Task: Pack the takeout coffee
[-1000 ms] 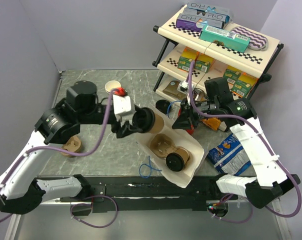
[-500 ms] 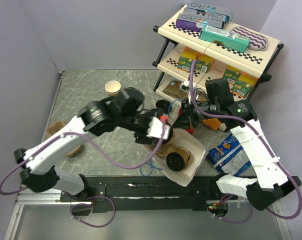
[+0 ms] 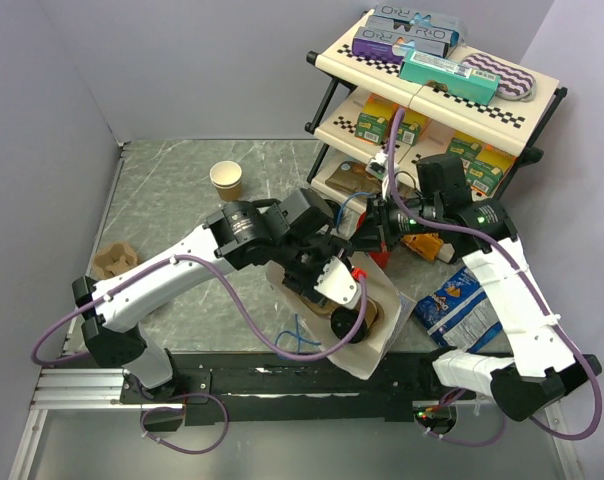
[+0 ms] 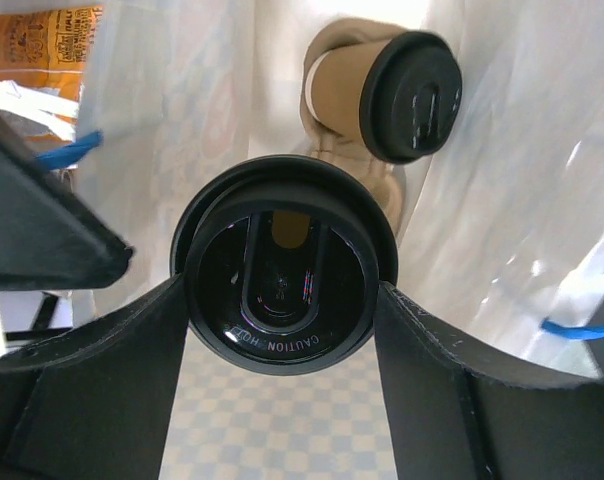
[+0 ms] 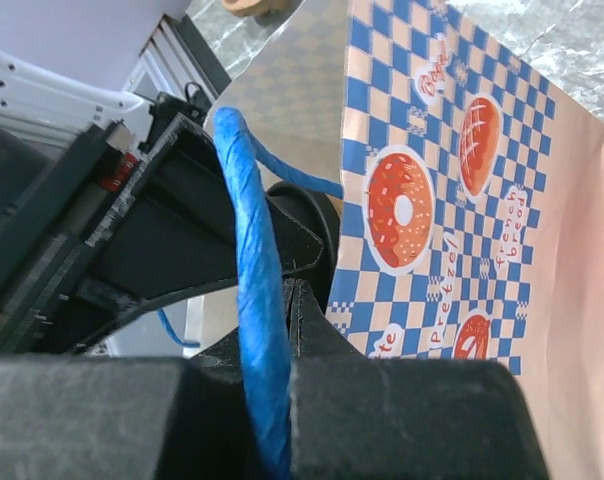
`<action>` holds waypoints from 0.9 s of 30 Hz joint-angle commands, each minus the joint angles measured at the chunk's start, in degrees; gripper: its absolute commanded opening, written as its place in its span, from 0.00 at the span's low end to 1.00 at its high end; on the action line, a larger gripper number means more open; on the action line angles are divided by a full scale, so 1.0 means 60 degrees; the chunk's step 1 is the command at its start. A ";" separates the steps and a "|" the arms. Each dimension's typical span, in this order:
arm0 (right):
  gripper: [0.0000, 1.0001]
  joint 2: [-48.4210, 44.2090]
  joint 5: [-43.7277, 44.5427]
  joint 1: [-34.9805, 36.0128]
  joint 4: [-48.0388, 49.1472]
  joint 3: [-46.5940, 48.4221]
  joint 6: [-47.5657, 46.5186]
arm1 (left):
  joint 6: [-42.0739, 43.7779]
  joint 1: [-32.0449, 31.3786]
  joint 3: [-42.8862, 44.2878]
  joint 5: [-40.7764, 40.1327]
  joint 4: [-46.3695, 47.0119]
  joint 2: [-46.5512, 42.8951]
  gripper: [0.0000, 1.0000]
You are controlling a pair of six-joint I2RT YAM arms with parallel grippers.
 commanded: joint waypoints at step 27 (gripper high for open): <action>0.00 0.0036 -0.0125 -0.0949 0.0587 0.0088 0.0028 | 0.1758 -0.0047 0.0174 0.0382 -0.0111 0.0662 0.01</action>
